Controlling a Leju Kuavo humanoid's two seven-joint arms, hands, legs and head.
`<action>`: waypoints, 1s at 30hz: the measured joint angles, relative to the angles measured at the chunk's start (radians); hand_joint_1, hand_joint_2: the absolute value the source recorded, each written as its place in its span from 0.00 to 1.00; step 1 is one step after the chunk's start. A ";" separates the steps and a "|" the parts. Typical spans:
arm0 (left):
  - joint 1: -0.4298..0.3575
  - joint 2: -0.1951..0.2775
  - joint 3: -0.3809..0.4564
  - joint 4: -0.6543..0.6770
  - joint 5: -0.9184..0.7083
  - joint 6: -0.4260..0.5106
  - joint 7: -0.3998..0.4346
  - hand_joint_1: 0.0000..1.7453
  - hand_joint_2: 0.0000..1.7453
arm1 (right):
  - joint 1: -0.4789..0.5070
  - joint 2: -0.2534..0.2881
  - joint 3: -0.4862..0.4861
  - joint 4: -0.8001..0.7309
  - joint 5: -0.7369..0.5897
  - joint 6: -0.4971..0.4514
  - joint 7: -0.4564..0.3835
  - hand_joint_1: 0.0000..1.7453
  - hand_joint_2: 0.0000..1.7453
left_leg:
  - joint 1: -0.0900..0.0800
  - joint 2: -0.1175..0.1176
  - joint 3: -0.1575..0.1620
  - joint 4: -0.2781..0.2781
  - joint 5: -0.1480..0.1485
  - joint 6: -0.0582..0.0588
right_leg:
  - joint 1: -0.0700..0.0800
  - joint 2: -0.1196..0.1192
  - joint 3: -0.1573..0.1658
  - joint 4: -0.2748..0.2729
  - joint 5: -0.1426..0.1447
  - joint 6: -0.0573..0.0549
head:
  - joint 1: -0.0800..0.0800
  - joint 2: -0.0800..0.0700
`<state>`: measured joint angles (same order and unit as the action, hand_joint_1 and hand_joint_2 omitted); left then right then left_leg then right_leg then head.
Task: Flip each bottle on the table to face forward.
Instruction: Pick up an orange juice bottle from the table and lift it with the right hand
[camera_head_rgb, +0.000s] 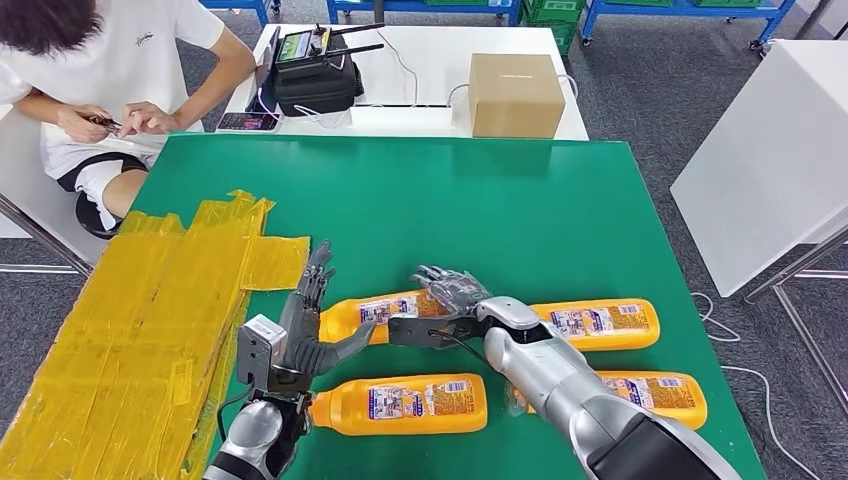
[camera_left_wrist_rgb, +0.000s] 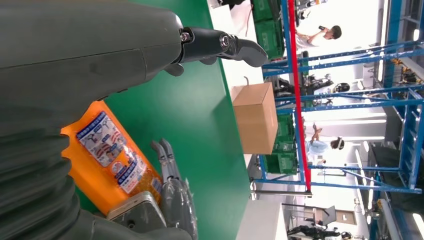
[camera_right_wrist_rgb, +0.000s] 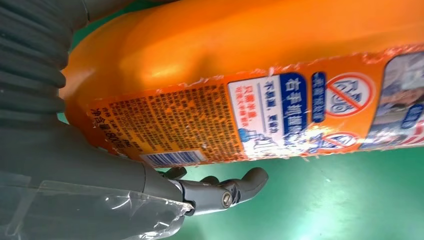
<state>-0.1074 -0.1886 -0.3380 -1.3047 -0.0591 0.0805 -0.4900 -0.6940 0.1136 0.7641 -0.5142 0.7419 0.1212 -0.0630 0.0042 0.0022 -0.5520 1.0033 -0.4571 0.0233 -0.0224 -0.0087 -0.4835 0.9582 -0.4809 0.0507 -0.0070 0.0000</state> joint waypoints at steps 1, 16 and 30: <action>-0.002 0.000 -0.002 0.001 0.002 0.000 -0.002 0.00 1.00 | -0.003 0.002 0.000 0.009 -0.003 0.000 -0.003 0.04 1.00 | 0.000 0.000 0.000 0.000 0.000 0.000 | 0.000 0.000 0.000 0.000 0.000 0.000 | 0.000 0.000; -0.002 0.000 -0.011 0.004 0.012 0.002 -0.007 0.00 1.00 | 0.031 0.021 -0.021 0.036 -0.021 -0.201 -0.047 1.00 1.00 | 0.000 0.000 0.002 0.000 0.000 0.000 | 0.000 0.001 0.003 0.000 0.000 0.000 | 0.000 0.000; 0.003 0.000 -0.011 -0.005 0.011 0.003 -0.009 0.00 1.00 | 0.109 0.030 -0.108 -0.036 -0.036 -0.372 -0.105 1.00 1.00 | 0.000 0.000 -0.002 0.000 0.000 0.000 | 0.000 0.000 -0.001 0.000 0.000 0.000 | 0.000 0.000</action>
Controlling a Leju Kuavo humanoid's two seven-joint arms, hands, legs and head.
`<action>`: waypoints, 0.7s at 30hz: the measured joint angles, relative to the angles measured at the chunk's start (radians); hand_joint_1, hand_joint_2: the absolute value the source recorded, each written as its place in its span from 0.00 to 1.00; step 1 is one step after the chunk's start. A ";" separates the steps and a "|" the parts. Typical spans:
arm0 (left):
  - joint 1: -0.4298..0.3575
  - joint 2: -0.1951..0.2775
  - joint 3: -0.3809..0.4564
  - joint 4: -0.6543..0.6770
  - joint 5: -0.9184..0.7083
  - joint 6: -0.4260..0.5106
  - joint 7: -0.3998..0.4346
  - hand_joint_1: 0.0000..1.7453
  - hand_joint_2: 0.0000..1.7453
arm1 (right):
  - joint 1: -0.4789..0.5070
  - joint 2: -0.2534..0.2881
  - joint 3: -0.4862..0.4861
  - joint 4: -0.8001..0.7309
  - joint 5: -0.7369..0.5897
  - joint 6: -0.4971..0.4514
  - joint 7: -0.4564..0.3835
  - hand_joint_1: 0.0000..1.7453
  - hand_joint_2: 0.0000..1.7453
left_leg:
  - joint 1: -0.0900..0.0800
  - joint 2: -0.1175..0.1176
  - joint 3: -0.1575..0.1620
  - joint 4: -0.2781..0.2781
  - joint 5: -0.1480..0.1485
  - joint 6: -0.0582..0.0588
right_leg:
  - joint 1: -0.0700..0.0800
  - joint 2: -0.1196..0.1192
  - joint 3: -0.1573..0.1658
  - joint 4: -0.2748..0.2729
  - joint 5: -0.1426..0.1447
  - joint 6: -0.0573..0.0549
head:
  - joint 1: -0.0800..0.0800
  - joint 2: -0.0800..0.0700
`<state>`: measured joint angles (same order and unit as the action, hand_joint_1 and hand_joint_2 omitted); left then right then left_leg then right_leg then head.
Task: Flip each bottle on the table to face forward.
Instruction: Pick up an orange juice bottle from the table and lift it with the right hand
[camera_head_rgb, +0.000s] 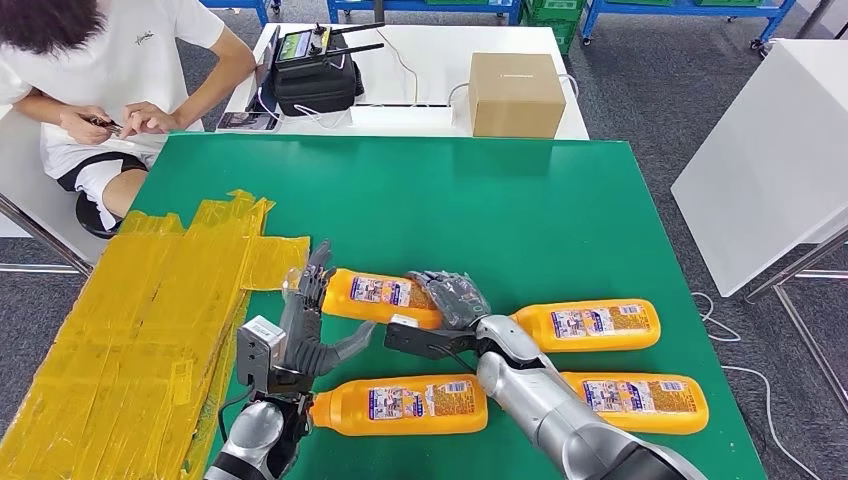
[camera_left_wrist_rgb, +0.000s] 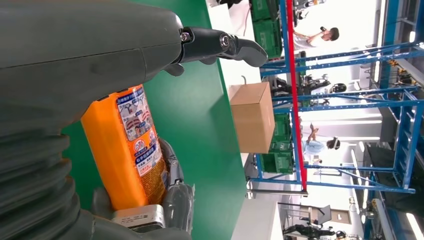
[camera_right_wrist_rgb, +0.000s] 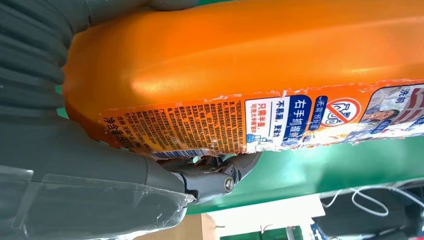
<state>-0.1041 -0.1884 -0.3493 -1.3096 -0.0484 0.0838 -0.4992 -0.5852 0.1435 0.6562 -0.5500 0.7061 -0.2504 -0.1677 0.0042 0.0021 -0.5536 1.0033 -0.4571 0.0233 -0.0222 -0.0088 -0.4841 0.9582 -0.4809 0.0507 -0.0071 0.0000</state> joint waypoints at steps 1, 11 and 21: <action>0.000 0.000 0.000 -0.001 0.000 0.000 0.000 0.00 1.00 | 0.002 0.000 -0.004 -0.003 0.000 -0.001 0.000 1.00 1.00 | 0.000 0.000 0.000 0.000 0.000 0.000 | 0.000 0.000 0.000 0.000 0.000 0.000 | 0.000 0.000; 0.007 0.000 0.000 -0.013 -0.003 0.009 -0.005 0.00 1.00 | 0.027 0.002 -0.045 -0.038 -0.015 -0.050 -0.006 1.00 1.00 | 0.000 0.000 0.000 0.000 0.000 0.000 | 0.000 0.000 0.000 0.000 0.000 0.000 | 0.000 0.000; 0.035 -0.001 0.001 -0.073 0.041 -0.021 -0.066 0.00 1.00 | 0.069 0.012 -0.215 -0.115 -0.157 -0.077 -0.013 1.00 1.00 | 0.000 0.000 -0.001 0.000 0.000 0.000 | 0.000 0.000 -0.001 0.000 0.000 0.000 | 0.000 0.000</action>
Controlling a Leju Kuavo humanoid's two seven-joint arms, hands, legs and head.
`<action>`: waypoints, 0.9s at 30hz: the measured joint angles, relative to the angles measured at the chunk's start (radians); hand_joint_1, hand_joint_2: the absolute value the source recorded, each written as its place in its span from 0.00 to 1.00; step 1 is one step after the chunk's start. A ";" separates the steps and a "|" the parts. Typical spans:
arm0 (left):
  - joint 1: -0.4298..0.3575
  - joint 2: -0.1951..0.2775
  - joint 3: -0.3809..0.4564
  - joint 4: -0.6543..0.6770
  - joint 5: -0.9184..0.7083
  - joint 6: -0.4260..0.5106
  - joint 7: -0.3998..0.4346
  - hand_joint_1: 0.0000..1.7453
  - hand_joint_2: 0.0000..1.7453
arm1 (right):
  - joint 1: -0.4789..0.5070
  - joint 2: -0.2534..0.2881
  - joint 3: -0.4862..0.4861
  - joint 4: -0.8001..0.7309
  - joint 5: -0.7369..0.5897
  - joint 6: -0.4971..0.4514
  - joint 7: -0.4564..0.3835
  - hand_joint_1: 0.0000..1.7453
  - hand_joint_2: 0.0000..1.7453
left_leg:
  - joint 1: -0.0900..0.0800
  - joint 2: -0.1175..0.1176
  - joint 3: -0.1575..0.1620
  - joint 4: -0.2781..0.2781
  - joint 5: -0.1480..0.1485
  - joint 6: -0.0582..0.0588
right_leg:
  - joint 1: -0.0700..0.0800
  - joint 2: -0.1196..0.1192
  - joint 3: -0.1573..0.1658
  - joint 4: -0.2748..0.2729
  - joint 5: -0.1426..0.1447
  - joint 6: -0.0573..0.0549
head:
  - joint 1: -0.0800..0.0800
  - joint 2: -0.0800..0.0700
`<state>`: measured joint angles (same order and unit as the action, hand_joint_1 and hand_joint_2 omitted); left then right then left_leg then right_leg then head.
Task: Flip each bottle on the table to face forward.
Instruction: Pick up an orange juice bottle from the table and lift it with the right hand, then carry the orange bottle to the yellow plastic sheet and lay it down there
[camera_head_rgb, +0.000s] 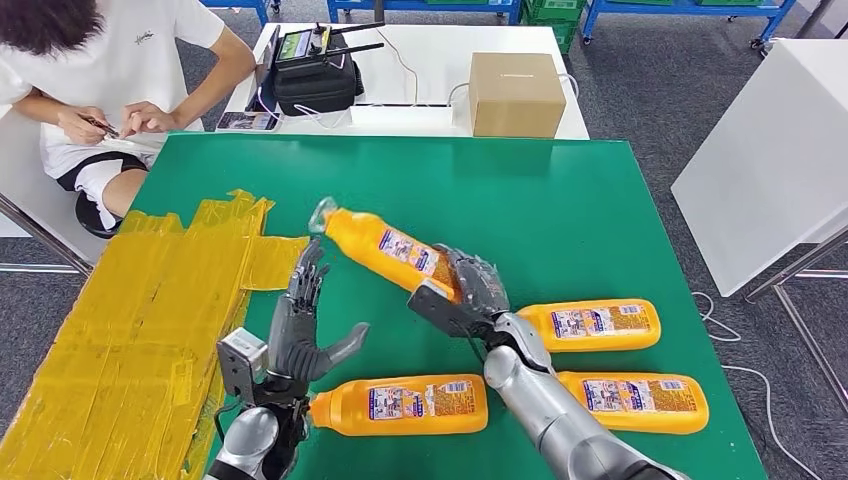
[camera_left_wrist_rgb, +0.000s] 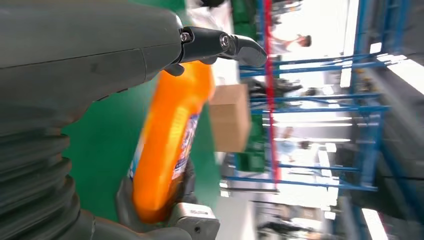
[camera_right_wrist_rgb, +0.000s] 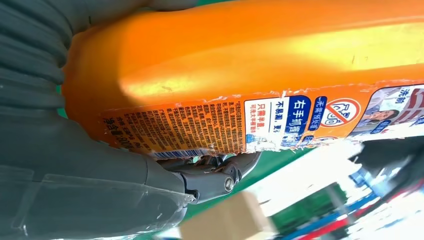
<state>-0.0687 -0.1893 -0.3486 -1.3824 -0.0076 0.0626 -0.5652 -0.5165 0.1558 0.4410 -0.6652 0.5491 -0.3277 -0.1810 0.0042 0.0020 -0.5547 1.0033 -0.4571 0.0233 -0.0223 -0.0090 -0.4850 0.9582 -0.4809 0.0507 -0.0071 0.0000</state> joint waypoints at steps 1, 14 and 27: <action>0.002 -0.001 0.000 -0.010 0.009 -0.006 -0.012 0.00 1.00 | 0.002 0.003 -0.023 -0.005 -0.022 0.000 -0.004 1.00 1.00 | 0.000 0.000 0.000 0.000 0.000 0.000 | 0.000 0.000 0.000 0.000 0.000 0.000 | 0.000 0.000; 0.011 -0.005 0.001 -0.049 0.021 -0.014 -0.026 0.00 1.00 | 0.010 0.022 -0.127 -0.030 -0.060 -0.001 -0.011 1.00 1.00 | 0.000 0.000 -0.001 0.000 0.000 0.000 | 0.000 0.000 -0.001 0.000 0.000 0.000 | 0.000 0.000; -0.021 -0.005 0.011 -0.036 0.153 -0.084 0.137 0.00 1.00 | 0.099 0.048 -0.176 -0.169 -0.195 0.045 -0.092 1.00 1.00 | 0.000 0.000 -0.001 0.000 0.000 0.000 | 0.000 0.000 -0.001 0.000 0.000 0.000 | 0.000 0.000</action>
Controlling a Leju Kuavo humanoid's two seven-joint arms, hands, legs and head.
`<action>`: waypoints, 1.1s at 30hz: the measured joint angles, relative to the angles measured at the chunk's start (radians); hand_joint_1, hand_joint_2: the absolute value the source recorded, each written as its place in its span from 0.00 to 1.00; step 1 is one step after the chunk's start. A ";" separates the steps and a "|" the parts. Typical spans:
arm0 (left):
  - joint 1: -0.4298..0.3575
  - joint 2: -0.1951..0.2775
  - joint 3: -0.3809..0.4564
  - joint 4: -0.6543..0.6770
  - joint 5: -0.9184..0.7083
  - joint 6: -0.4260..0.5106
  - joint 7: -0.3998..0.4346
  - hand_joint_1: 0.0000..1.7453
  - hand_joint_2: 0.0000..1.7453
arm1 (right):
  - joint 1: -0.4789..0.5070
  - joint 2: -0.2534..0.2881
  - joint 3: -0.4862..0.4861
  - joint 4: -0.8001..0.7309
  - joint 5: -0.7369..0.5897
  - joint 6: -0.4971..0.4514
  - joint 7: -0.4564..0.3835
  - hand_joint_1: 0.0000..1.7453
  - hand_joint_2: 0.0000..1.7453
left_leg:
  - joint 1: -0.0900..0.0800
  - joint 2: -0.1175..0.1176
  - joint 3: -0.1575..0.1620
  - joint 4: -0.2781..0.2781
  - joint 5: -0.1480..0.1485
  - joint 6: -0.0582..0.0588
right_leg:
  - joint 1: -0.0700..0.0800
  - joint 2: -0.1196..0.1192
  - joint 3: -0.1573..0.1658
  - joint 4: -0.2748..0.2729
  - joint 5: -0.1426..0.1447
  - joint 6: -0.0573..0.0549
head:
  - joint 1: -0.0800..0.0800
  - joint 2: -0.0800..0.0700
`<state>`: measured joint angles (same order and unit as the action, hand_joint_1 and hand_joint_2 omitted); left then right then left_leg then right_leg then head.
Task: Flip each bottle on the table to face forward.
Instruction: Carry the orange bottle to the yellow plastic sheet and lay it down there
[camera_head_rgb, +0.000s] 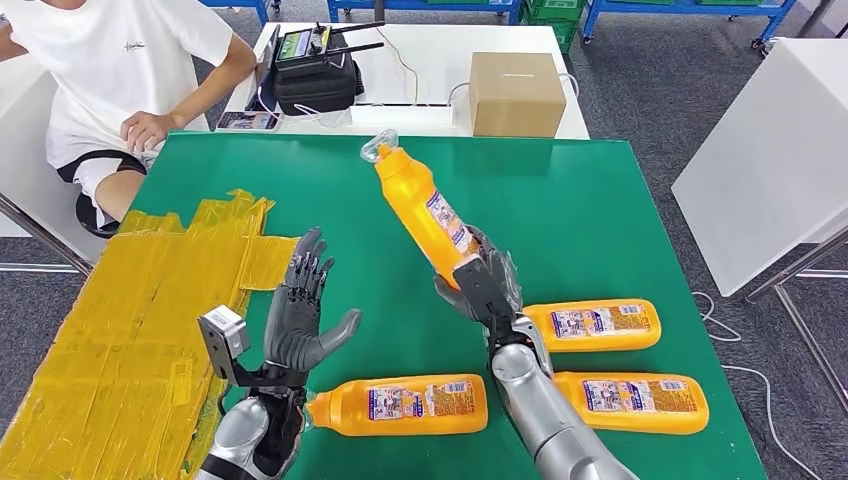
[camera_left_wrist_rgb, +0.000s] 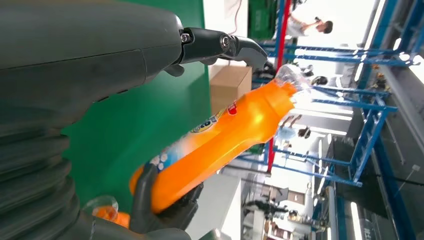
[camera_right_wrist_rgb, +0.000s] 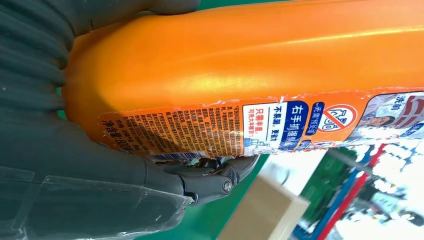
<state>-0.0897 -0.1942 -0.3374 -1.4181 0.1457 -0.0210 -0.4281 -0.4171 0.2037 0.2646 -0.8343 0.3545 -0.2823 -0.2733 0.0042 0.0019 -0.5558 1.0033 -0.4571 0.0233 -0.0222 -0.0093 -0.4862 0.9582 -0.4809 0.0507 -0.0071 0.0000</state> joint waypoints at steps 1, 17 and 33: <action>-0.007 0.000 0.001 0.003 0.010 -0.009 0.012 0.00 1.00 | 0.010 0.003 0.006 -0.017 -0.005 0.008 -0.007 1.00 1.00 | 0.000 0.000 0.000 0.000 0.000 0.000 | 0.000 0.000 0.000 0.000 0.000 0.000 | 0.000 0.000; -0.087 0.020 0.009 0.073 0.233 -0.106 0.140 0.00 0.25 | 0.072 0.011 0.169 -0.162 -0.033 0.069 -0.057 1.00 1.00 | 0.000 0.000 0.000 0.000 0.000 0.000 | 0.000 0.000 0.000 0.000 0.000 0.000 | 0.000 0.000; -0.136 0.033 0.023 0.116 0.288 -0.105 0.160 0.00 1.00 | 0.074 0.010 0.284 -0.167 0.028 0.061 -0.058 1.00 1.00 | 0.000 0.000 0.000 0.000 0.000 0.000 | 0.000 0.000 0.000 0.000 0.000 0.000 | 0.000 0.000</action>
<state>-0.2257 -0.1610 -0.3140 -1.3020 0.4337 -0.1255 -0.2678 -0.3428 0.2141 0.5482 -1.0018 0.3826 -0.2213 -0.3309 0.0043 0.0019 -0.5561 1.0032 -0.4571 0.0233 -0.0223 -0.0093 -0.4863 0.9583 -0.4809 0.0507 -0.0070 0.0000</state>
